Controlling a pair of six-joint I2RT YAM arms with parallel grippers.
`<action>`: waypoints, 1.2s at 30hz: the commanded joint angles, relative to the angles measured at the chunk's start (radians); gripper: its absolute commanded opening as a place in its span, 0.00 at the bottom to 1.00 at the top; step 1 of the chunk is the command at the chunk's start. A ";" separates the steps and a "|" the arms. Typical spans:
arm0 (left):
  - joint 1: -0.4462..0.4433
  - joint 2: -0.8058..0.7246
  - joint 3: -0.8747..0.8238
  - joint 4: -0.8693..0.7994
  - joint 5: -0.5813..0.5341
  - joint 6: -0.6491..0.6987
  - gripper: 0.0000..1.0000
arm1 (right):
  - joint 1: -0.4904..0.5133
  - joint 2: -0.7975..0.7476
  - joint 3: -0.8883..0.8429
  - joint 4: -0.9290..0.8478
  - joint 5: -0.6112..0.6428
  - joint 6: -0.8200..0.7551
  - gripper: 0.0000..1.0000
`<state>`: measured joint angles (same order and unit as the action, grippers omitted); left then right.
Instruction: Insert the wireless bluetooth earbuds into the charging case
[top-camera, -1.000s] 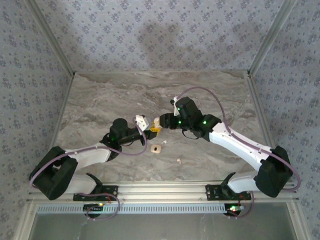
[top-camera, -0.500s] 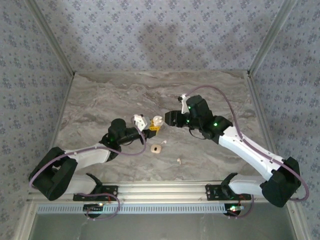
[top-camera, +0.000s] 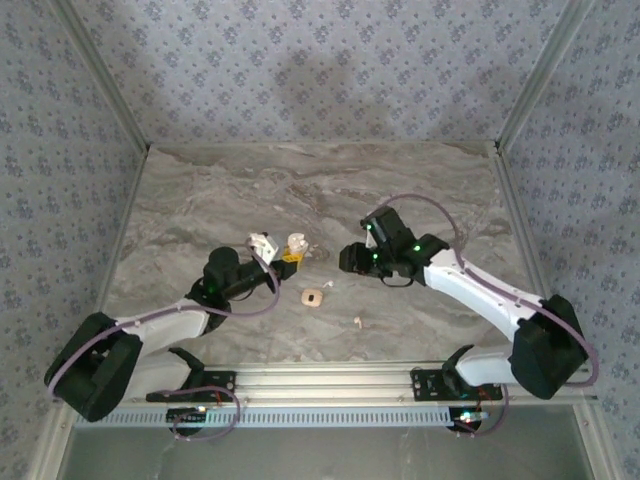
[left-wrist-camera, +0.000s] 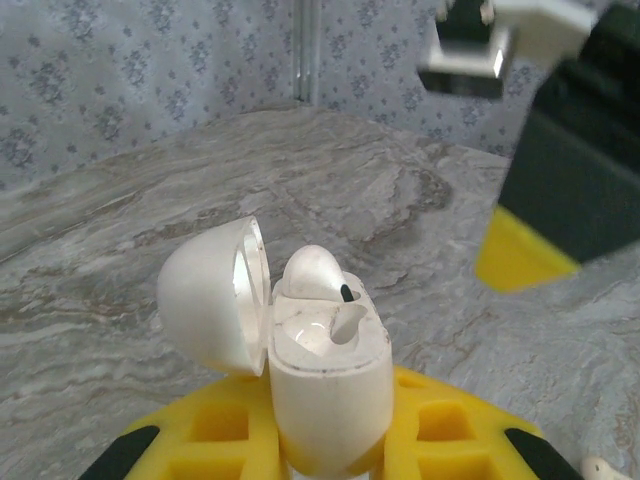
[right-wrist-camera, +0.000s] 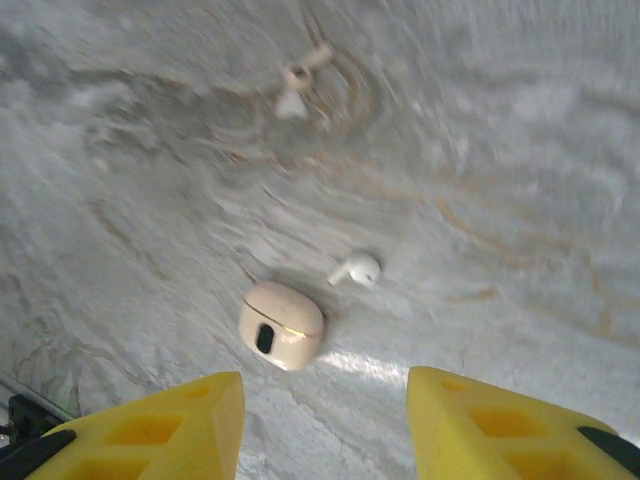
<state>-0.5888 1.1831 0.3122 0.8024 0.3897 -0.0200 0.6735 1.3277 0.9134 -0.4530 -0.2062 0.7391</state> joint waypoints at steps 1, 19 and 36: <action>0.013 -0.034 -0.014 -0.025 -0.053 -0.033 0.10 | 0.021 0.039 -0.035 0.034 0.006 0.150 0.48; 0.019 -0.099 -0.033 -0.095 -0.152 -0.035 0.10 | 0.068 0.334 0.038 0.176 -0.027 0.246 0.43; 0.040 -0.152 -0.042 -0.135 -0.172 -0.017 0.10 | 0.065 0.459 0.117 0.169 -0.043 0.210 0.39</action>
<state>-0.5560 1.0470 0.2756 0.6613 0.2226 -0.0498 0.7368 1.7645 1.0000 -0.2687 -0.2451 0.9604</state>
